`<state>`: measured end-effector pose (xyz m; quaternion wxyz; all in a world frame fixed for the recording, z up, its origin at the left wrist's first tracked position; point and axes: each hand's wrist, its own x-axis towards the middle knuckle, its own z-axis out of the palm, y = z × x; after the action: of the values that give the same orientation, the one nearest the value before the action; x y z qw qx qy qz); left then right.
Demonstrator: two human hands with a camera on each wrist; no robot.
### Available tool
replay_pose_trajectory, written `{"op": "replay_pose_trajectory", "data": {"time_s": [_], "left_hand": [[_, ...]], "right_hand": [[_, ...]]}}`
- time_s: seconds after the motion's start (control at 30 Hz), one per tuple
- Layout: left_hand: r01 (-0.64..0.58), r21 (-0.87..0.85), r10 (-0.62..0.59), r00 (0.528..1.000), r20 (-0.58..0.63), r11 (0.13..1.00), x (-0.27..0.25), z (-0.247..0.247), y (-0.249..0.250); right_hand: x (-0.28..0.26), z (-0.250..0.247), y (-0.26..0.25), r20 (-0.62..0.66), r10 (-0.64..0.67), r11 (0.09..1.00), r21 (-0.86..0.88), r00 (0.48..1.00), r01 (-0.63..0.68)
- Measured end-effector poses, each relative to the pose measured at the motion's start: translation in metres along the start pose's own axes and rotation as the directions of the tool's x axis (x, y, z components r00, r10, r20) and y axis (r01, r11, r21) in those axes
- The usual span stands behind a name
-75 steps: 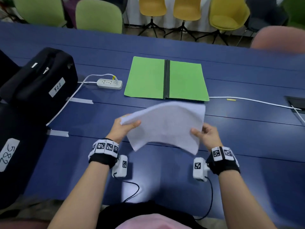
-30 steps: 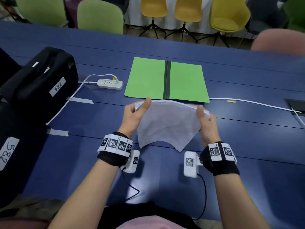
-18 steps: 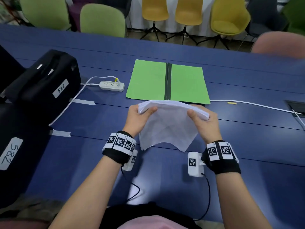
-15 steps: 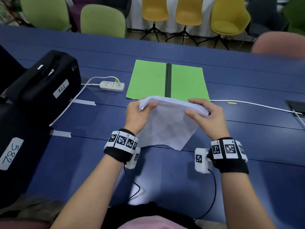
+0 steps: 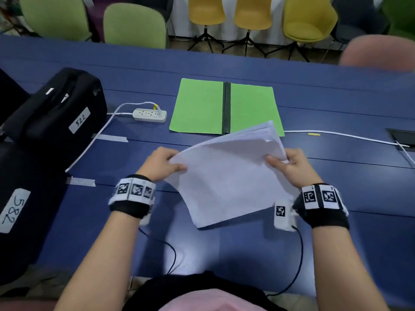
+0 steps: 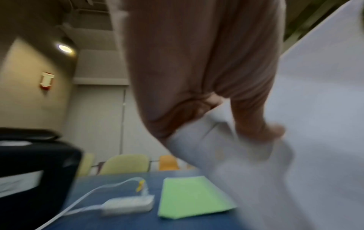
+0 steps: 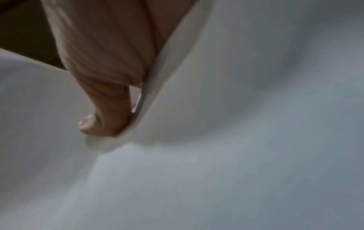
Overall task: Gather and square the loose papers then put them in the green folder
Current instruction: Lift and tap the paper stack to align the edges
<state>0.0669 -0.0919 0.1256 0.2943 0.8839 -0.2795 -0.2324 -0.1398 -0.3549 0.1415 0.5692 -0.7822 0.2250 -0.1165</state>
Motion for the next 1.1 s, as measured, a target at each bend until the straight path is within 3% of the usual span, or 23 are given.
{"op": "replay_pose_trajectory", "data": {"time_s": [0.07,0.1,0.17,0.2,0.23,0.3,0.37,0.43,0.5,0.6,0.77,1.0,1.1], "left_hand": [[0.021,-0.314,-0.043,0.997,-0.064,0.949,-0.002,0.001,-0.014],[0.008,-0.502,-0.079,0.989,-0.122,0.865,-0.004,0.002,-0.015],[-0.053,-0.842,-0.131,0.981,-0.145,0.536,-0.006,0.007,-0.010],[-0.083,-0.914,-0.112,0.984,-0.138,0.396,-0.005,0.010,-0.010],[-0.108,-0.942,-0.079,0.987,-0.140,0.319,-0.004,0.012,-0.007],[-0.140,-0.903,-0.014,0.987,-0.159,0.407,-0.006,0.018,0.000],[-0.123,-0.798,-0.017,0.986,-0.165,0.590,-0.007,0.031,0.004],[-0.065,-0.730,-0.046,0.990,-0.131,0.680,-0.009,0.048,-0.001],[0.005,-0.756,-0.124,0.987,-0.102,0.655,-0.011,0.062,-0.002],[0.047,-0.833,-0.288,0.948,-0.137,0.551,-0.008,0.067,0.007],[0.079,-0.889,-0.413,0.901,-0.129,0.451,-0.001,0.064,0.022],[0.100,-0.870,-0.376,0.921,-0.103,0.482,0.003,0.063,0.014],[0.077,-0.804,-0.266,0.959,-0.103,0.590,0.002,0.064,0.003]], "right_hand": [[-0.002,-0.004,0.012,-0.047,0.048,0.994,0.099,0.998,-0.044],[-0.003,-0.003,0.015,-0.069,0.058,0.989,0.138,0.996,-0.048],[-0.003,0.004,0.018,-0.133,0.046,0.976,0.218,0.990,-0.016],[-0.003,0.009,0.017,-0.173,0.039,0.963,0.271,0.984,0.010],[-0.003,0.013,0.017,-0.209,0.044,0.945,0.326,0.977,0.027],[-0.002,0.022,0.021,-0.225,0.075,0.932,0.361,0.972,0.012],[-0.002,0.030,0.037,-0.206,0.109,0.961,0.270,0.972,-0.051],[-0.006,0.037,0.054,-0.201,0.175,0.971,0.197,0.964,-0.135],[-0.012,0.042,0.065,-0.217,0.225,0.956,0.235,0.950,-0.173],[-0.012,0.044,0.061,-0.248,0.237,0.941,0.298,0.939,-0.158],[-0.006,0.043,0.050,-0.345,0.286,0.880,0.463,0.894,-0.103],[-0.003,0.042,0.050,-0.375,0.271,0.878,0.474,0.887,-0.067],[-0.002,0.036,0.049,-0.359,0.209,0.930,0.360,0.910,-0.072]]}}
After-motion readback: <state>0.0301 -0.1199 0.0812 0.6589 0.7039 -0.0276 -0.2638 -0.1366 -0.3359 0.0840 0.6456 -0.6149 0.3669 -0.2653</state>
